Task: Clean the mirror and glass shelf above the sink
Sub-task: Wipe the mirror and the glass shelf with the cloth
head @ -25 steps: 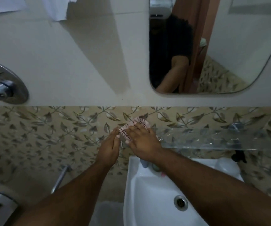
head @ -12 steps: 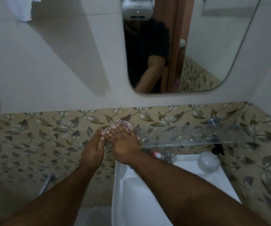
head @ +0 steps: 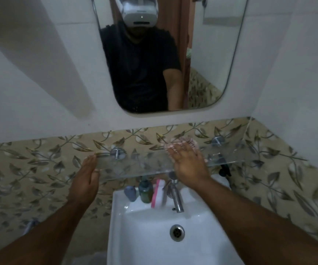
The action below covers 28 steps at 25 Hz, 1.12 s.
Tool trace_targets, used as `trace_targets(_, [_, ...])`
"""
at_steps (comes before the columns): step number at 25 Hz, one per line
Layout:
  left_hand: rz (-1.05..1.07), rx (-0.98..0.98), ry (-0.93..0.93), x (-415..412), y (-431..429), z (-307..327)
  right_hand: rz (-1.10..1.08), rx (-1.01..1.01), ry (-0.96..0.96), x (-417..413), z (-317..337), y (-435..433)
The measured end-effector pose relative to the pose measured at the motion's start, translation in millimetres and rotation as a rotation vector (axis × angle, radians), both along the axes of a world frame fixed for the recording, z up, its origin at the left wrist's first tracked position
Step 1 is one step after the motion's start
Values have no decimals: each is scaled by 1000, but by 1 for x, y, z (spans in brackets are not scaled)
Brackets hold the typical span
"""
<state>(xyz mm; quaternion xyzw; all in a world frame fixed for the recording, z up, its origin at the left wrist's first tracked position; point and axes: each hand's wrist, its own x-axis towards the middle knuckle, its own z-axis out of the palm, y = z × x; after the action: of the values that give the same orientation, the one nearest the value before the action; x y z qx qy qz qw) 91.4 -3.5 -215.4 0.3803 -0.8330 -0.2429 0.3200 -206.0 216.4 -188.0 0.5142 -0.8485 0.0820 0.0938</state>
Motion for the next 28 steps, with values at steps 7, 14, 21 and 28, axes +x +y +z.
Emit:
trace_targets(7, [41,-3,9,-1,2,0,-342,-1,-15,-109,-3,104])
trace_targets(14, [51,-17,11,-2,6,3,-558,-148,-128,-83,1,92])
trace_targets(21, [42,23,-19,-2,11,9,-196,-132,-174,77,-2,-15])
trace_targets(28, [-26,68,-79,11,4,24,225,-13,-220,190,10,-134])
